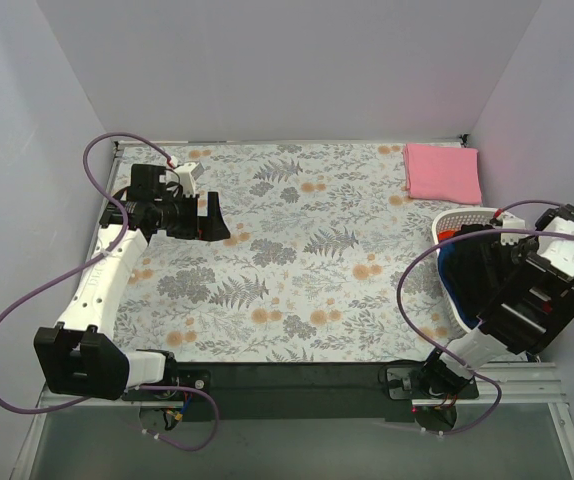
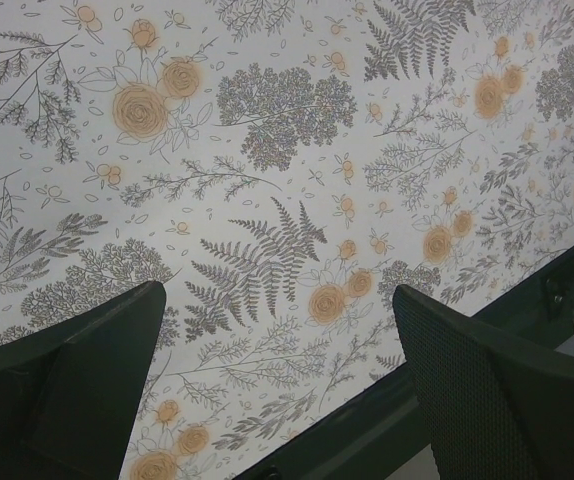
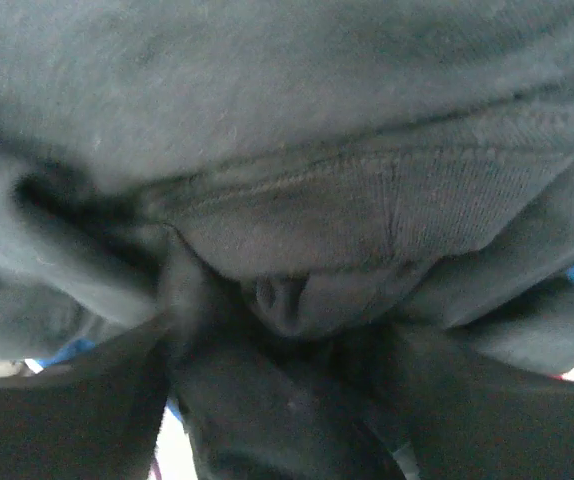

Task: Fold and stack the t-shirts
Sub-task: Grab the tshirt from the pile

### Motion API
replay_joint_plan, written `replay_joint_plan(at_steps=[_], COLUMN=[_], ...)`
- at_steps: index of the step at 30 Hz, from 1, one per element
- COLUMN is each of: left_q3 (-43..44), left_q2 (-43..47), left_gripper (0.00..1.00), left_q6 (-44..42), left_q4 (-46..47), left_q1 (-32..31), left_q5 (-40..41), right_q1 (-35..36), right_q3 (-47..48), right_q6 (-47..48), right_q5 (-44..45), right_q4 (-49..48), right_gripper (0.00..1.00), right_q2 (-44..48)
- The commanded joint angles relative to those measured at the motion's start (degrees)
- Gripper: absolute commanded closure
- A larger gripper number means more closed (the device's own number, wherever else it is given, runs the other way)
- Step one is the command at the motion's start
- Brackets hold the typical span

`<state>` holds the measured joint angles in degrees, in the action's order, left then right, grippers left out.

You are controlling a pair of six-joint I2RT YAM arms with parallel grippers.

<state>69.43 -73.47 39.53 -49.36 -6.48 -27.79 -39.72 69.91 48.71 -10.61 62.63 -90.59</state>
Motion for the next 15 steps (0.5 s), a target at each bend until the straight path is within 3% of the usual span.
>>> replay_joint_plan(at_steps=[1, 3, 4, 6, 11, 15], left_q3=[0.0, 0.3, 0.4, 0.6, 1.1, 0.8], left_q2=[2.6, 2.5, 2.3, 2.1, 1.4, 1.4], left_gripper=[0.02, 0.02, 0.02, 0.02, 0.02, 0.02], left_q6=[-0.8, -0.8, -0.9, -0.9, -0.9, -0.6], left_q4=[0.2, 0.1, 0.1, 0.1, 0.1, 0.5], left_q1=[0.2, 0.2, 0.2, 0.2, 0.2, 0.2], left_q5=[0.1, 0.5, 0.3, 0.4, 0.3, 0.5], right_q1=[-0.3, -0.3, -0.3, -0.3, -0.2, 0.3], right_q3=[-1.6, 0.0, 3.1, 7.3, 27.6, 36.5], right_q6=[1.5, 1.5, 1.5, 1.5, 1.8, 0.5], right_q5=[1.5, 0.0, -0.7, -2.2, -5.8, -11.6], right_q4=[-2.2, -1.2, 0.5, 2.4, 11.4, 12.7], right_gripper=[0.38, 0.6, 0.82, 0.99, 0.99, 0.99], right_q2=[1.1, 2.3, 4.0, 6.0, 6.3, 7.0])
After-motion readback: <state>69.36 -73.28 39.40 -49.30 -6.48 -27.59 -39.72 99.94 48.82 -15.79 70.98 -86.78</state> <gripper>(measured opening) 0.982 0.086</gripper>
